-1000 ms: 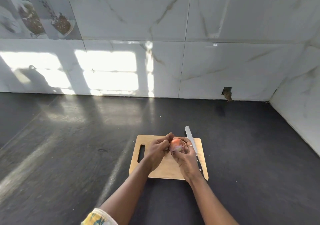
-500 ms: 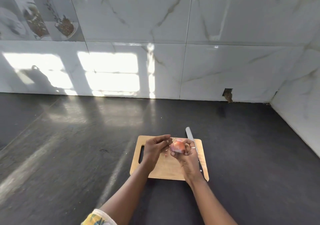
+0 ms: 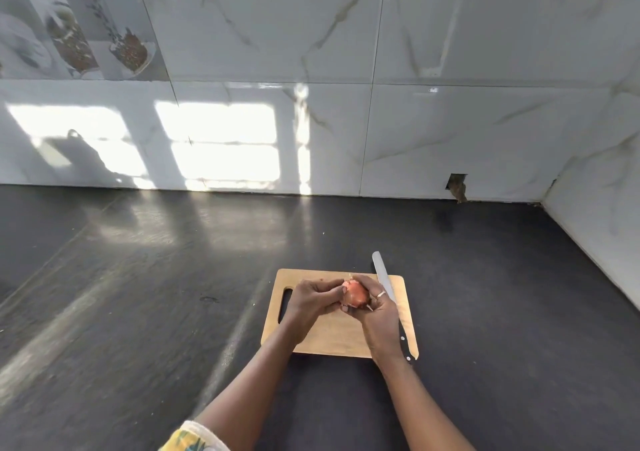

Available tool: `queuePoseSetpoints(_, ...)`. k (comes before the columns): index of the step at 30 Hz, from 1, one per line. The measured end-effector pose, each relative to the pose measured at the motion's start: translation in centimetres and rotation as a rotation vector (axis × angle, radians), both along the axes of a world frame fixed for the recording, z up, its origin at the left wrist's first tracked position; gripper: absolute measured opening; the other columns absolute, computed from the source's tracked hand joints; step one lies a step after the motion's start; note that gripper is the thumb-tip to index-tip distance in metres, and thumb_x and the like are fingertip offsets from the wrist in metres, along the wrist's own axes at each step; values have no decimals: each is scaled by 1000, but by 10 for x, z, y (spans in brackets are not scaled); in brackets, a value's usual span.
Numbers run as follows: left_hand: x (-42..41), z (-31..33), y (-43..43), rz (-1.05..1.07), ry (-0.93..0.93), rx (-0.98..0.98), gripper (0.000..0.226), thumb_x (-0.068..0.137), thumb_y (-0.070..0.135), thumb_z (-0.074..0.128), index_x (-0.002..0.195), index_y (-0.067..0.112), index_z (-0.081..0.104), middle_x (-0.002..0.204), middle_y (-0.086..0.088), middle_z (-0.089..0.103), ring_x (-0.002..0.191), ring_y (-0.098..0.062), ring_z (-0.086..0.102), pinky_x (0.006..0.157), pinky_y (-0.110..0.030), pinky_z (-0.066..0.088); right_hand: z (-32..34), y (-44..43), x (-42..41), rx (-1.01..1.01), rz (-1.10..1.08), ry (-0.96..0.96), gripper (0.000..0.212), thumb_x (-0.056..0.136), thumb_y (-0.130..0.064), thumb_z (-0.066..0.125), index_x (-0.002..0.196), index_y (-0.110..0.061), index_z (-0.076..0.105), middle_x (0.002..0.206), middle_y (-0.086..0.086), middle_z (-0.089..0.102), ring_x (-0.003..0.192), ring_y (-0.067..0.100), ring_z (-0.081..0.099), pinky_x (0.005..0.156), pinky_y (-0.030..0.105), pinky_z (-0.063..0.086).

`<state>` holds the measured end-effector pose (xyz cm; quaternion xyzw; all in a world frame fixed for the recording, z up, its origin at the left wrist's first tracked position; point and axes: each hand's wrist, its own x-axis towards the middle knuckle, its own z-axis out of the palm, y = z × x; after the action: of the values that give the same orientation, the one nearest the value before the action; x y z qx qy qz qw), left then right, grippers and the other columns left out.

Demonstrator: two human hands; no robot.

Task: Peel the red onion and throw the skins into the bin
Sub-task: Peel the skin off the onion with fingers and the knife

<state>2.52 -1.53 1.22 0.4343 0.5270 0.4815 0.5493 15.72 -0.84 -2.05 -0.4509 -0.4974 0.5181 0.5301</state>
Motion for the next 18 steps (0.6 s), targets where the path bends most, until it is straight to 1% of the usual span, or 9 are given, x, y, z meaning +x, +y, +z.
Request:
queuePoseSetpoints(3, 0, -1, 0, 63, 46, -3, 24, 82, 9, 67, 105, 4, 69, 98, -13, 69, 78, -9, 65, 81, -26, 56, -1, -1, 1, 0, 28, -62, 54, 64, -5, 84, 111, -27, 67, 118, -2, 62, 111, 17, 62, 92, 31, 53)
queuePoseSetpoints(6, 2, -1, 0, 85, 83, 16, 25, 80, 9, 67, 105, 4, 69, 96, -13, 71, 75, -7, 63, 81, -29, 54, -4, -3, -1, -18, 37, -84, 61, 56, -39, 87, 113, -40, 66, 124, -2, 61, 114, 16, 61, 95, 39, 52)
queuePoseSetpoints(7, 2, -2, 1, 90, 90, 18, 25, 80, 9, 68, 104, 4, 69, 94, -12, 71, 75, -7, 63, 80, -29, 54, -5, -3, -2, -15, 32, -101, 61, 55, -44, 85, 113, -45, 65, 123, -2, 61, 115, 16, 61, 96, 40, 51)
queuePoseSetpoints(9, 2, -3, 0, 92, 109, 30, 23, 80, 9, 68, 102, 6, 70, 93, -11, 72, 78, -10, 63, 83, -34, 54, -6, -3, -2, 2, 23, -138, 66, 55, -43, 84, 116, -49, 61, 121, -2, 62, 112, 16, 62, 96, 39, 51)
queuePoseSetpoints(11, 1, -3, 0, 88, 150, 48, 22, 79, 9, 68, 100, 8, 71, 91, -10, 73, 78, -10, 62, 85, -37, 53, -5, -2, -1, 5, 27, -117, 71, 56, -30, 87, 119, -47, 59, 118, 0, 64, 109, 15, 63, 95, 37, 52)
queuePoseSetpoints(12, 1, -4, 0, 88, 182, 60, 22, 79, 8, 68, 100, 9, 71, 89, -7, 73, 75, -6, 61, 83, -34, 53, -5, -2, 0, 9, 30, -101, 71, 59, -19, 88, 119, -43, 59, 118, 0, 65, 109, 14, 64, 95, 36, 52)
queuePoseSetpoints(14, 2, -4, 1, 102, 289, 90, 23, 78, 7, 67, 101, 9, 71, 80, 2, 70, 66, 7, 55, 72, -18, 49, -6, -2, 0, 18, 21, -90, 70, 61, -5, 86, 117, -37, 59, 118, 0, 64, 110, 14, 63, 95, 36, 52)
queuePoseSetpoints(16, 4, -3, 2, 110, 411, 129, 25, 77, 8, 66, 101, 10, 71, 71, 8, 65, 57, 12, 47, 60, -9, 39, -7, -3, 0, 33, 2, -111, 68, 57, -13, 86, 114, -38, 60, 117, -1, 65, 109, 13, 63, 94, 37, 52)
queuePoseSetpoints(18, 6, -3, 2, 108, 500, 159, 26, 76, 7, 65, 101, 11, 71, 73, 9, 65, 58, 13, 47, 61, -9, 39, -7, -3, -1, 34, -10, -115, 64, 53, -24, 83, 112, -36, 61, 114, -2, 66, 107, 14, 64, 94, 37, 53)
